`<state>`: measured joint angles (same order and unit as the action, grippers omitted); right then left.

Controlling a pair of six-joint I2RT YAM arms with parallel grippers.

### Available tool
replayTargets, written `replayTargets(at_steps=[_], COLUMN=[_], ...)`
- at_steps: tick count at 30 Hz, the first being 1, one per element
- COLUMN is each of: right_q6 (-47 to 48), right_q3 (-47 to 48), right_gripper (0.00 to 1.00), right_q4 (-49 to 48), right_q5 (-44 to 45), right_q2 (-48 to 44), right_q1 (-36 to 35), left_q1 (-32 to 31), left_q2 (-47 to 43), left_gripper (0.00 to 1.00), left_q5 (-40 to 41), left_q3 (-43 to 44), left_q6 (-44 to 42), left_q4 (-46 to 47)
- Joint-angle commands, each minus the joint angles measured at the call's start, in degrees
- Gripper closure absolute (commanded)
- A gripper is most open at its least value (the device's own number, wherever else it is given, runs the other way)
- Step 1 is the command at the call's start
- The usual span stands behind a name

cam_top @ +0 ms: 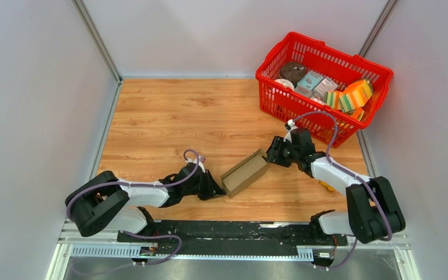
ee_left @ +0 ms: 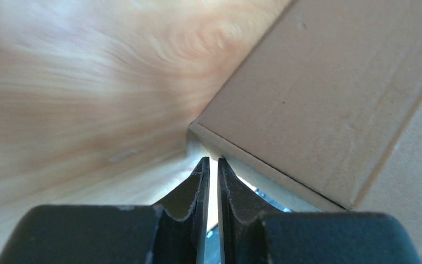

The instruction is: Fold the paper box

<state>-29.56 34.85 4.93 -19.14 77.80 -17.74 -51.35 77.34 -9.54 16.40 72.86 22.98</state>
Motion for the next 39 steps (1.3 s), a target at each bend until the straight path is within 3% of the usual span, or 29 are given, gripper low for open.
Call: replayTargets(at_steps=[1, 6, 10, 17, 19, 23, 28, 32, 39], right_q6=[-8.48, -16.13, -15.54, -6.92, -5.16, -0.51, 5.64, 8.55, 11.01], right_q3=[-5.31, -10.41, -11.47, -9.8, -8.93, -4.98, -1.81, 1.44, 5.49], right_gripper=[0.49, 0.46, 0.4, 0.3, 0.26, 0.28, 0.39, 0.41, 0.45], right_q4=[-1.93, -4.58, -5.64, 9.1, 12.63, 19.93, 18.98, 17.31, 15.9], right_q5=[-0.29, 5.49, 7.36, 11.3, 12.1, 12.46, 8.06, 6.39, 5.16], right_q2=[-5.81, -10.55, -11.09, -18.02, -20.4, -27.24, -30.6, -29.29, -22.52], right_q1=[-4.14, -8.54, -8.81, -8.89, -8.98, -9.77, -11.09, -11.62, -13.2], left_q1=[6.6, 12.76, 15.31, 15.49, 15.58, 15.49, 15.49, 15.41, 15.06], left_q2=[-4.47, -8.77, -12.03, -25.99, -32.32, -38.84, -37.01, -32.26, -23.73], left_gripper=[0.83, 0.82, 0.8, 0.7, 0.62, 0.44, 0.41, 0.42, 0.51], left_q5=[3.21, 4.0, 6.28, 10.51, 8.5, 4.01, 3.3, 3.74, 2.16], left_q3=[1.52, 5.39, 8.11, 6.36, 6.45, 10.48, 19.09, 23.4, 27.45], left_q6=[-6.05, -15.28, -20.12, -23.63, -24.87, -30.74, -37.08, -39.89, -40.95], left_q4=[-4.5, -16.9, -28.57, -42.66, -45.83, -49.08, -50.84, -50.76, -49.35])
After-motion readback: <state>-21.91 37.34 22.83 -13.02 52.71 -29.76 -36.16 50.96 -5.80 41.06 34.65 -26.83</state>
